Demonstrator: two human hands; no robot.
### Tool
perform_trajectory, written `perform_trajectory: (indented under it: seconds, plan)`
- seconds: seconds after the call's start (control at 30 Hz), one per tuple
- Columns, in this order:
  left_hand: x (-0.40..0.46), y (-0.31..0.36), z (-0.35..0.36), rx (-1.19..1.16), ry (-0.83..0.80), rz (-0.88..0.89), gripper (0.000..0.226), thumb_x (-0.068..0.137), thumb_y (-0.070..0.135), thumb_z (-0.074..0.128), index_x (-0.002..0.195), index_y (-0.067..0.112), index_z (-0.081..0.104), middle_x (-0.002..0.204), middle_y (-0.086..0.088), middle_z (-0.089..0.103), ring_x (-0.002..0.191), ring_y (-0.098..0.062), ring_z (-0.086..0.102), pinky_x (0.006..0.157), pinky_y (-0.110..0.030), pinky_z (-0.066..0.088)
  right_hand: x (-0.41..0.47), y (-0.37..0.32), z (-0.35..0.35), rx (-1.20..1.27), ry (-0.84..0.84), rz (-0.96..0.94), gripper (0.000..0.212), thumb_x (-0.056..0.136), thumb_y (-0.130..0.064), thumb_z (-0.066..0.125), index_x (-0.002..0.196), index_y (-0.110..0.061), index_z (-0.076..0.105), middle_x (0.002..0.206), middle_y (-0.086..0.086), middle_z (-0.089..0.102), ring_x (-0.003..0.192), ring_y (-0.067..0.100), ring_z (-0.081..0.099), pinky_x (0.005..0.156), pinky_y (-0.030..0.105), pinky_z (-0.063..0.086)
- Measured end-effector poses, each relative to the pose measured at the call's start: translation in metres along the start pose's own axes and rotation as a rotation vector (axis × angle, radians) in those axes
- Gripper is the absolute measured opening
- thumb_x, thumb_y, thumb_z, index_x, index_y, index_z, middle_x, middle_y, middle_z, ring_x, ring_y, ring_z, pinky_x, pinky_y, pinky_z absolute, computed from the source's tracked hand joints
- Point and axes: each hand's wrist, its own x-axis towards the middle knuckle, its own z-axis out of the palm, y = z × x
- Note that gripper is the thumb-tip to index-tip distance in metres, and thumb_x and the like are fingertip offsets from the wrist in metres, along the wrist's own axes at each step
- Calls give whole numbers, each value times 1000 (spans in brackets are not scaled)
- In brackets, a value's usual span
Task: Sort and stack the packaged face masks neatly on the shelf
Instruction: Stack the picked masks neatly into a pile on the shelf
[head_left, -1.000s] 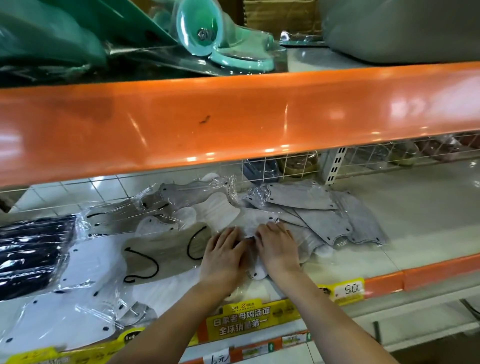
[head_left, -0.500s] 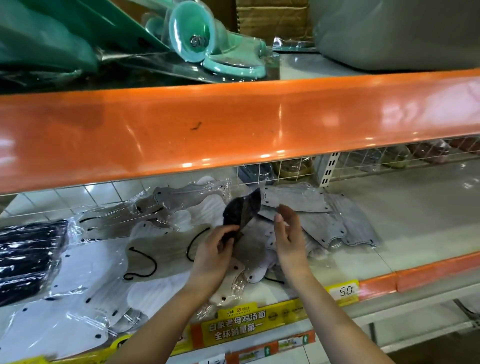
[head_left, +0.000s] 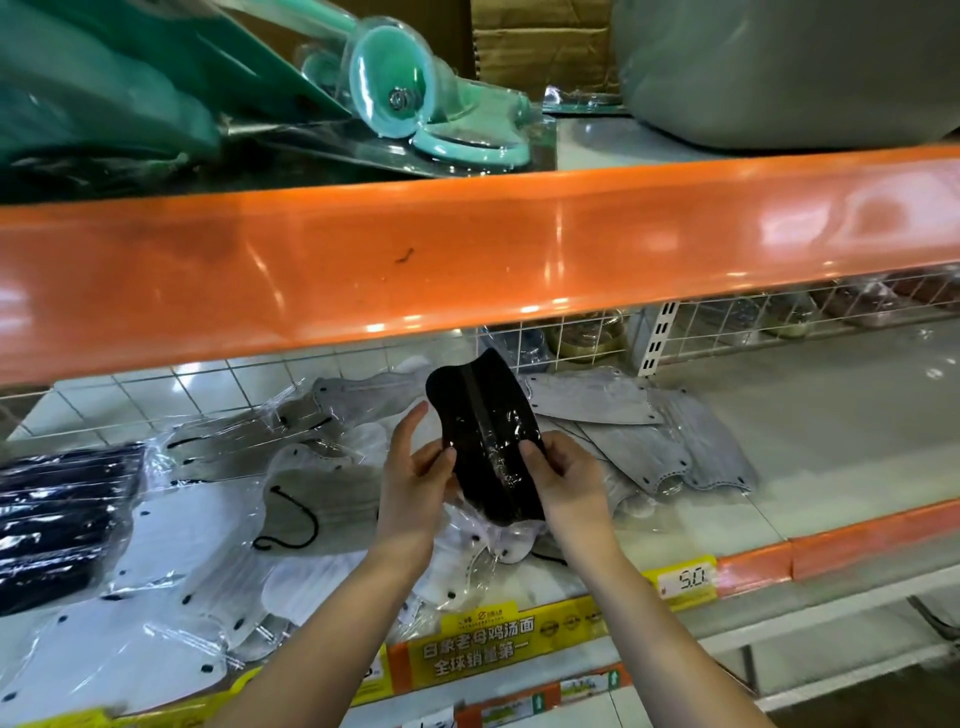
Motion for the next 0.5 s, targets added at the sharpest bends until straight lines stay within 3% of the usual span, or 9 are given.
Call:
perform_trajectory:
  seconds: [0.1,0.17,0.23,0.3,0.4,0.5]
  plan:
    - [0,1,0,36,-17,-115,44,95,5,53,133,23,43,100,-4,70,85,-16,69,69,-26,55,-6,-3,0,67,89,-29,15,96,-7,53,84,-15,59,78,9,65,71,17,61,63,29,46]
    - [-4,3,0,99,-113,-184,42,93,10,57,134,19,47,108,-12,67,91,-22,69,68,-29,55,-12,-7,-1,97,102,-63,13,97,-3,49,93,-12,58,82,6,65,73,9,63,63,19,47]
    - [-8,5,0,144,-192,-184,38,94,6,55,130,20,51,104,-15,69,88,-24,70,64,-30,55,-20,-14,1,108,80,-110,12,99,-4,45,97,-7,57,81,-1,63,70,-3,59,62,11,43]
    - [-11,10,-1,187,-192,-158,35,95,1,51,124,20,55,95,-12,71,80,-21,70,60,-28,54,-25,-15,0,71,79,-188,14,100,-16,45,99,-9,57,83,-4,62,74,-3,58,65,11,42]
    - [-10,20,-14,243,-148,-180,32,96,0,47,115,22,61,87,-5,70,71,-13,68,55,-22,50,-25,-5,-9,-81,195,-290,14,96,-17,52,110,-19,54,103,-7,60,95,4,58,80,18,46]
    - [-11,31,-32,393,-204,-232,32,98,5,47,98,33,63,86,9,69,68,-4,65,53,-17,46,-22,4,-20,-540,234,-518,49,82,4,61,126,-16,50,126,0,48,117,19,47,101,29,38]
